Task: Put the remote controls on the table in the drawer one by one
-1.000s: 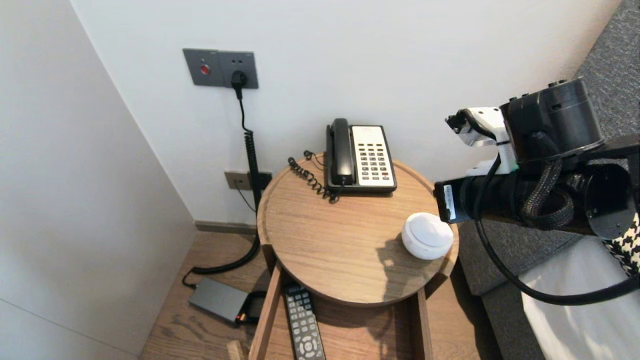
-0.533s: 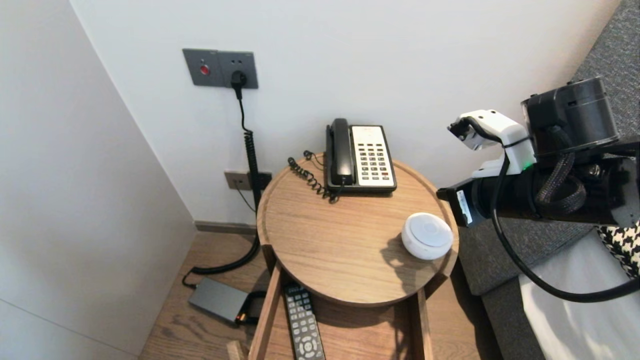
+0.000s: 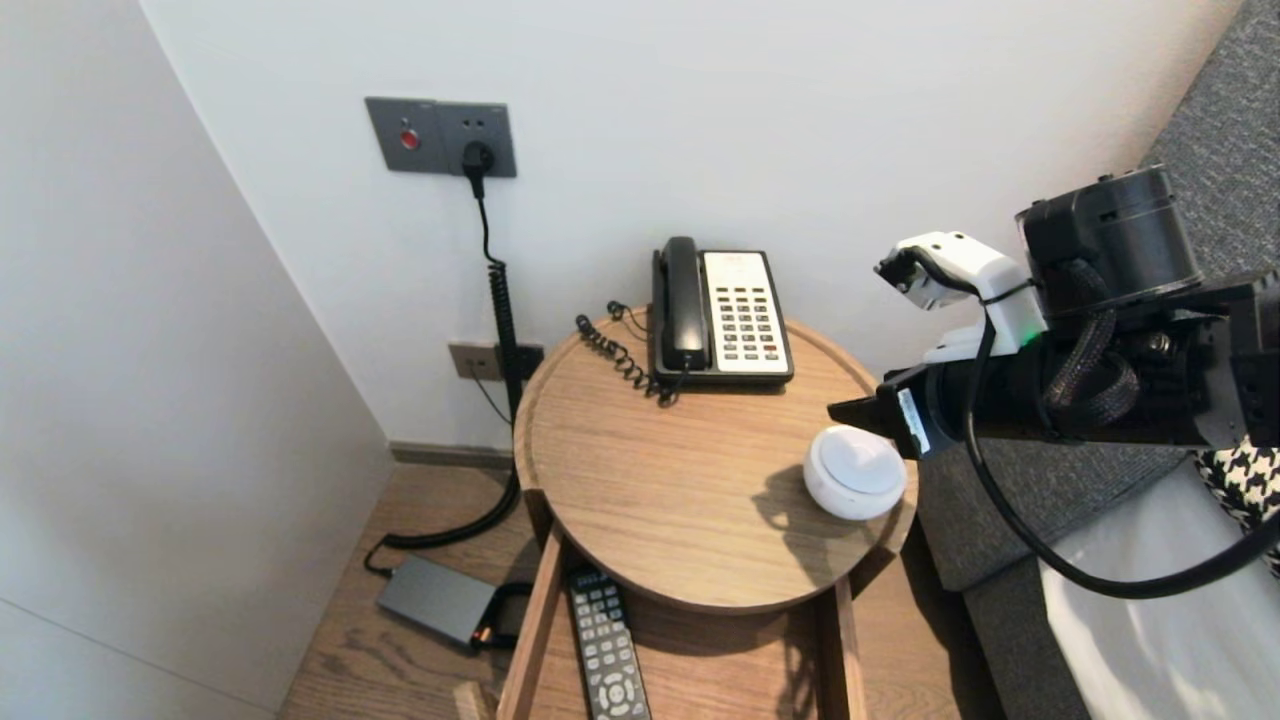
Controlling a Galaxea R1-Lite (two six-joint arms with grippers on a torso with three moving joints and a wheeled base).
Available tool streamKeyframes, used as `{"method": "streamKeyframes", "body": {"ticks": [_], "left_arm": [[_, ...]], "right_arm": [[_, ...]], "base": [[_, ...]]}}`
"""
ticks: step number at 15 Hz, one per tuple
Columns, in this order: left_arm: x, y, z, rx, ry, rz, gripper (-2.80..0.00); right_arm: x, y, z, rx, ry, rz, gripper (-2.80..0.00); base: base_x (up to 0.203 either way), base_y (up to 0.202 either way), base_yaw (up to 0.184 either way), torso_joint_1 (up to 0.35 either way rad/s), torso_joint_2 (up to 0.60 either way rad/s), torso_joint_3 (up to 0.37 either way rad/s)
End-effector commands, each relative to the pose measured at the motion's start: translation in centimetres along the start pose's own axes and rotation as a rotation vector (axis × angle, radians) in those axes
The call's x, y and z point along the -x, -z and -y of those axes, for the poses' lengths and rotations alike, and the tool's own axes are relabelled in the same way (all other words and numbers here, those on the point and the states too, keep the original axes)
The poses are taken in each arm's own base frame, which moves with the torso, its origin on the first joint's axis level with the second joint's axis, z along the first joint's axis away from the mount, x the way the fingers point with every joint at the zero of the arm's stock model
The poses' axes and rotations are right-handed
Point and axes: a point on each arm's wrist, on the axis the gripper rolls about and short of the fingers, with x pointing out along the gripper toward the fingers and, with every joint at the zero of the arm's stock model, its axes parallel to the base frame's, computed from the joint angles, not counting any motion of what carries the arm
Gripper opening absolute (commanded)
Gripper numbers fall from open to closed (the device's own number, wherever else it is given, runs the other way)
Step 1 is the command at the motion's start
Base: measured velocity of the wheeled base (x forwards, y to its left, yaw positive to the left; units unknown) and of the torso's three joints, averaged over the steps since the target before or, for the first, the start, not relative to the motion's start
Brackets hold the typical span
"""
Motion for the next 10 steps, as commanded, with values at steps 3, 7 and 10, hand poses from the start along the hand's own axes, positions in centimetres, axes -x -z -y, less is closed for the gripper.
{"method": "streamKeyframes", "body": {"ticks": [3, 7, 10], "left_arm": [[-0.1, 0.3, 0.0, 0.0, 0.0, -0.012, -2.8], [-0.1, 0.3, 0.0, 0.0, 0.0, -0.012, -2.8], [-0.1, 0.3, 0.0, 0.0, 0.0, -0.012, -2.8]], "right_arm": [[-0.7, 0.7, -0.2, 0.029, -0.012, -0.036, 0.0], [-1.4, 2.3, -0.7, 0.033, -0.029, -0.097, 0.0], [-1.7, 3.0, -0.9, 0.038, -0.031, -0.126, 0.0]], "base": [[0.0, 0.0, 0.0, 0.0, 0.0, 0.0], [0.0, 0.0, 0.0, 0.0, 0.0, 0.0], [0.0, 0.0, 0.0, 0.0, 0.0, 0.0]]}}
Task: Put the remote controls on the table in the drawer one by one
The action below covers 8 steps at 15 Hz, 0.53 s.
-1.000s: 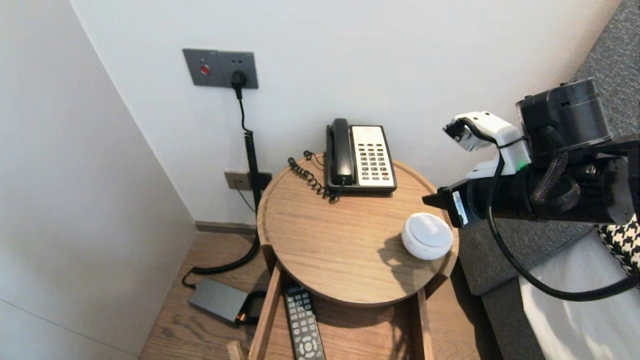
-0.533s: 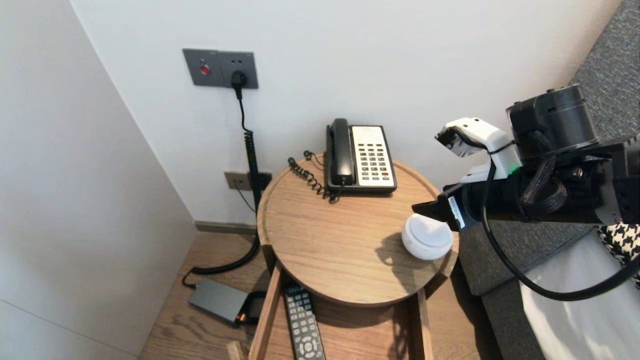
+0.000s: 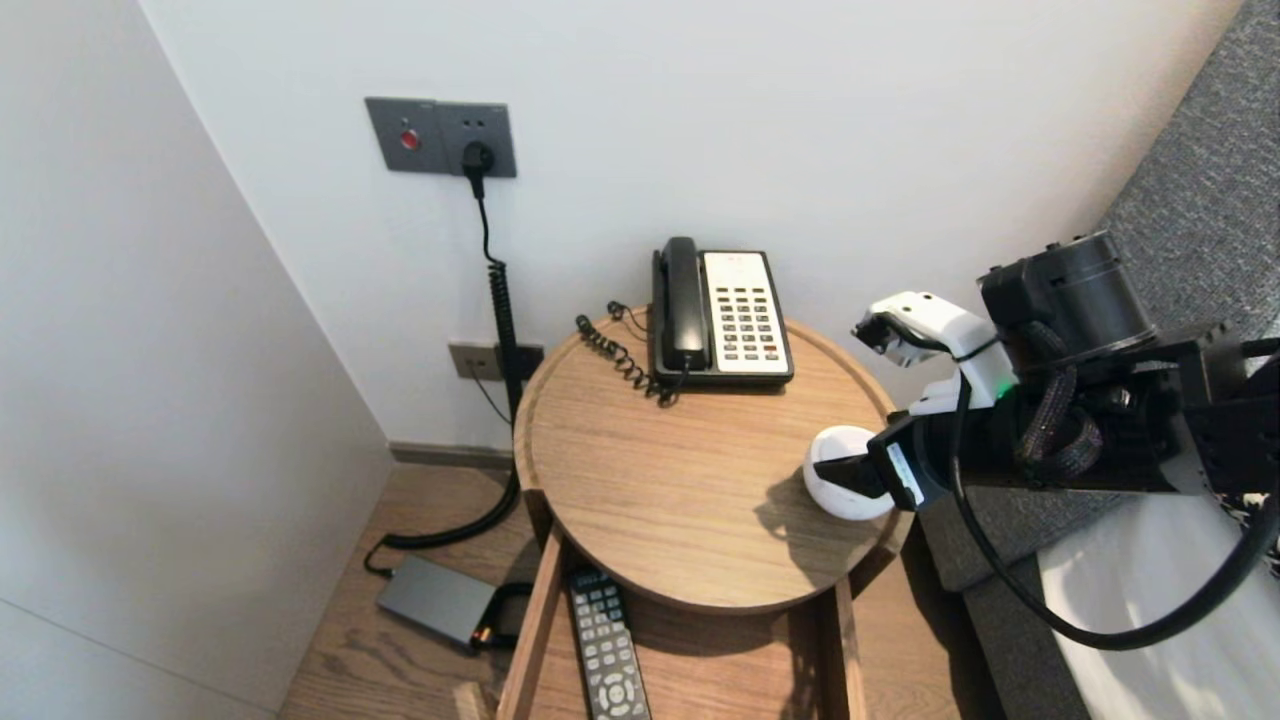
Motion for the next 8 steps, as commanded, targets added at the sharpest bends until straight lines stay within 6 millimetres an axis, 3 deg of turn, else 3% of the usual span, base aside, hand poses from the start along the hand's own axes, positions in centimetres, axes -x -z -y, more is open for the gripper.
{"method": "streamKeyframes", "body": {"ticks": [1, 8], "left_arm": [[-0.1, 0.3, 0.0, 0.0, 0.0, -0.012, -2.8], [-0.1, 0.3, 0.0, 0.0, 0.0, -0.012, -2.8]], "right_arm": [[-0.7, 0.5, -0.2, 0.004, -0.006, -0.03, 0.0], [-2.2, 1.2, -0.4, 0.005, -0.014, -0.081, 0.0]], "base": [[0.0, 0.0, 0.0, 0.0, 0.0, 0.0], [0.0, 0.0, 0.0, 0.0, 0.0, 0.0]]}}
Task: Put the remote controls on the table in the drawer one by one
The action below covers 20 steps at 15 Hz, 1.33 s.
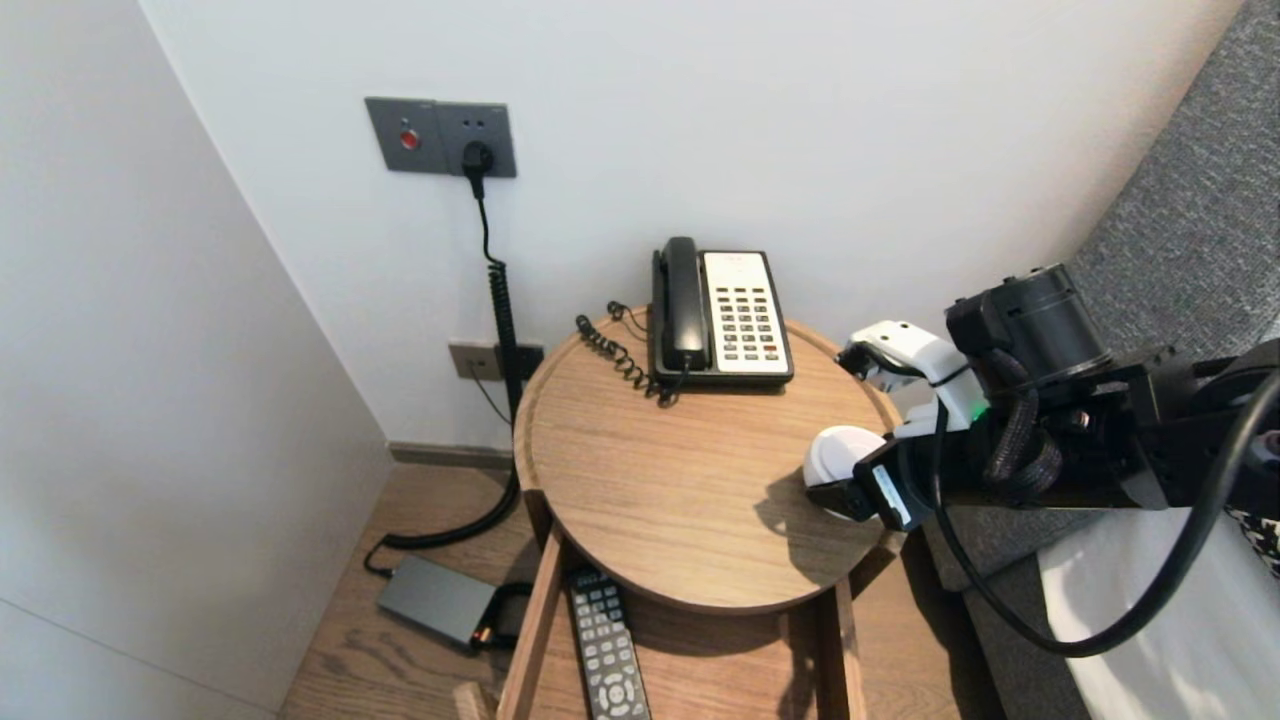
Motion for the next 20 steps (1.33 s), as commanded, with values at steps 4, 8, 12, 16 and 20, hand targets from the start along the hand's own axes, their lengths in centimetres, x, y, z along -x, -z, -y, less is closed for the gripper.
{"method": "streamKeyframes", "body": {"ticks": [4, 8, 12, 16, 20], "left_arm": [[-0.1, 0.3, 0.0, 0.0, 0.0, -0.012, -2.8], [-0.1, 0.3, 0.0, 0.0, 0.0, -0.012, -2.8], [-0.1, 0.3, 0.0, 0.0, 0.0, -0.012, -2.8], [-0.1, 0.3, 0.0, 0.0, 0.0, -0.012, -2.8], [-0.1, 0.3, 0.0, 0.0, 0.0, -0.012, -2.8]], "right_arm": [[-1.0, 0.5, -0.1, 0.004, -0.005, -0.035, 0.0], [-1.0, 0.4, -0.1, 0.005, -0.003, -0.034, -2.8], [-0.7, 0.1, 0.0, -0.006, 0.003, -0.012, -2.8], [0.7, -0.2, -0.1, -0.14, 0.009, 0.0, -2.8], [3.8, -1.0, -2.4, -0.272, -0.061, -0.088, -2.8]], "base": [[0.0, 0.0, 0.0, 0.0, 0.0, 0.0], [0.0, 0.0, 0.0, 0.0, 0.0, 0.0], [0.0, 0.0, 0.0, 0.0, 0.0, 0.0], [0.0, 0.0, 0.0, 0.0, 0.0, 0.0], [0.0, 0.0, 0.0, 0.0, 0.0, 0.0]]}}
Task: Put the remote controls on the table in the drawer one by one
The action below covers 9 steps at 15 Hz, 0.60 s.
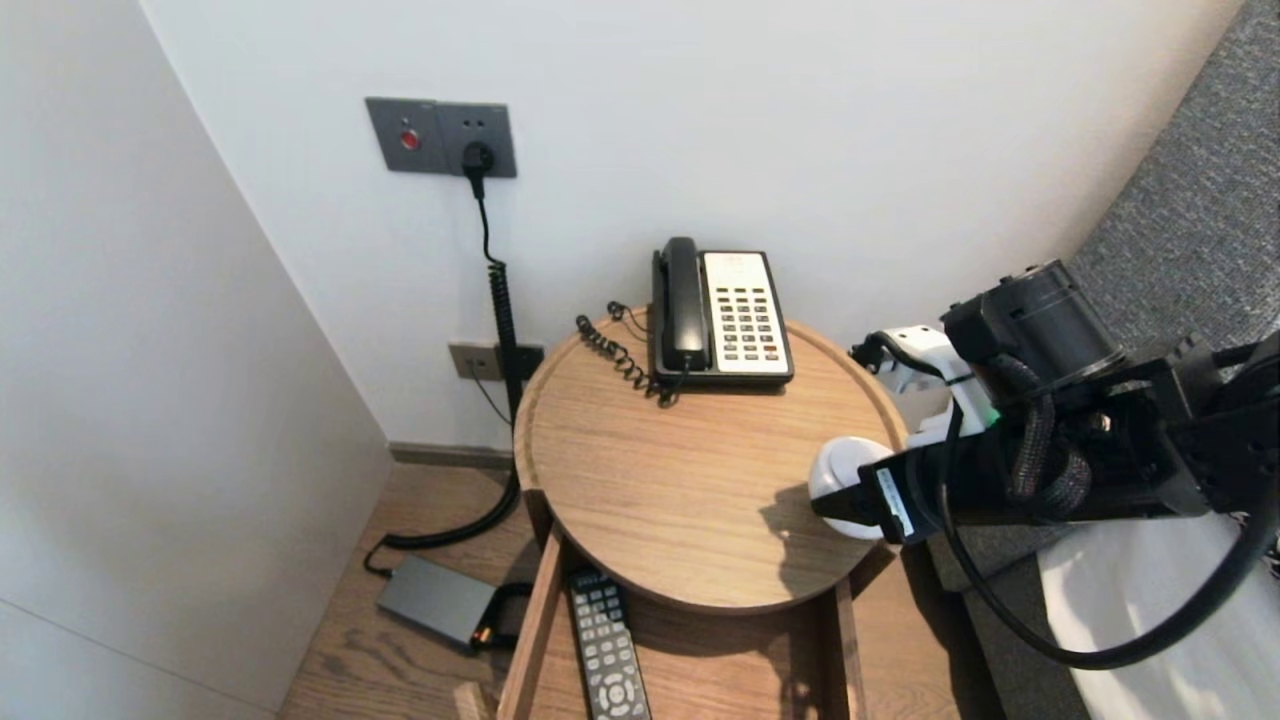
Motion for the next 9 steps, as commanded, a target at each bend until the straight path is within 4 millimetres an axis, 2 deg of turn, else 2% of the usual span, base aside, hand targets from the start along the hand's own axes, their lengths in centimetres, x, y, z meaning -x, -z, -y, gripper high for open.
{"method": "streamKeyframes", "body": {"ticks": [1, 4, 9], "left_arm": [[-0.1, 0.3, 0.0, 0.0, 0.0, -0.012, -2.8], [-0.1, 0.3, 0.0, 0.0, 0.0, -0.012, -2.8], [-0.1, 0.3, 0.0, 0.0, 0.0, -0.012, -2.8]], "right_arm": [[2.3, -0.5, -1.6, -0.092, -0.039, -0.036, -2.8], [3.3, 0.2, -4.3, -0.145, -0.092, -0.122, -2.8], [3.0, 3.7, -7.9, -0.118, -0.134, -0.273, -2.8]], "base": [[0.0, 0.0, 0.0, 0.0, 0.0, 0.0], [0.0, 0.0, 0.0, 0.0, 0.0, 0.0], [0.0, 0.0, 0.0, 0.0, 0.0, 0.0]]}}
